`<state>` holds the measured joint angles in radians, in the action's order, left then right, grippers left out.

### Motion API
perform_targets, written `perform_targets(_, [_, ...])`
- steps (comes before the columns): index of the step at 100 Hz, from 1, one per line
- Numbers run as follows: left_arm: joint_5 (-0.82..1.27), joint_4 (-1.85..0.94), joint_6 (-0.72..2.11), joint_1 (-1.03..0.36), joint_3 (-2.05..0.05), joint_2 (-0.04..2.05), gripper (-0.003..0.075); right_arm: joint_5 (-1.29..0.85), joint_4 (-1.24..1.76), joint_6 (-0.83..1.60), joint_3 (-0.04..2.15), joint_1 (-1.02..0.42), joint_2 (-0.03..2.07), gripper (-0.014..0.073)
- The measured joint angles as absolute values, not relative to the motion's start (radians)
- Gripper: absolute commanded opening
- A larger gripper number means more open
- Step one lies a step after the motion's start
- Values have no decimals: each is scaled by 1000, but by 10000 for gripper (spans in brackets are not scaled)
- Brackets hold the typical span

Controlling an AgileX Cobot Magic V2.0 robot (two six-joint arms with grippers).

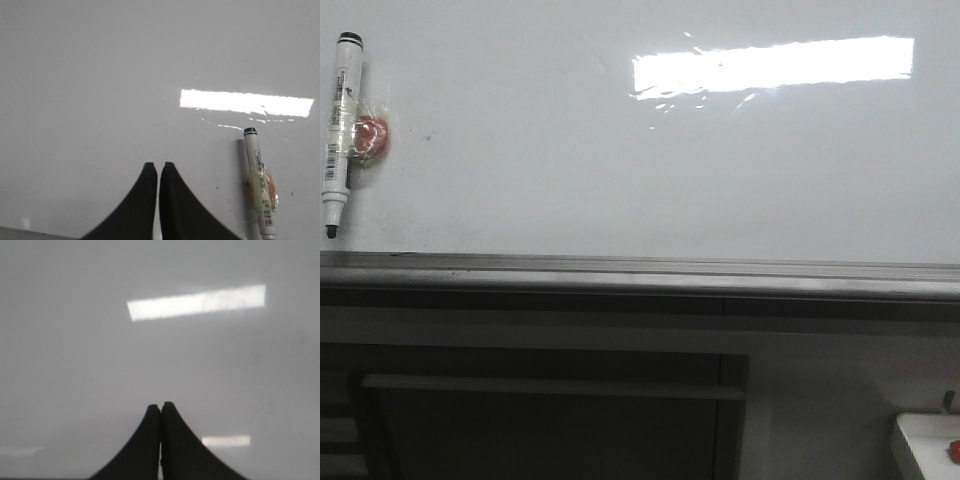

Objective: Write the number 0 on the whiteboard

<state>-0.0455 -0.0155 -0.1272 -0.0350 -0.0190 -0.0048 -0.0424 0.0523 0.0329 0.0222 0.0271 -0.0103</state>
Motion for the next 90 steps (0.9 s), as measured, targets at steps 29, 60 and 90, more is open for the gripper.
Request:
perform_targets(29, [114, -13, -127, -35, -250, 160, -20, -603, 64, 20, 374, 27, 120, -50])
perform_targets(60, [75, 22, -127, -48, -298, 250, 424, -662, 71, 20, 435, 27, 166, -50])
perform_targets(90, [-187, 24, -129, -58, -294, 351, 437, -673, 77, 20, 412, 27, 166, -50])
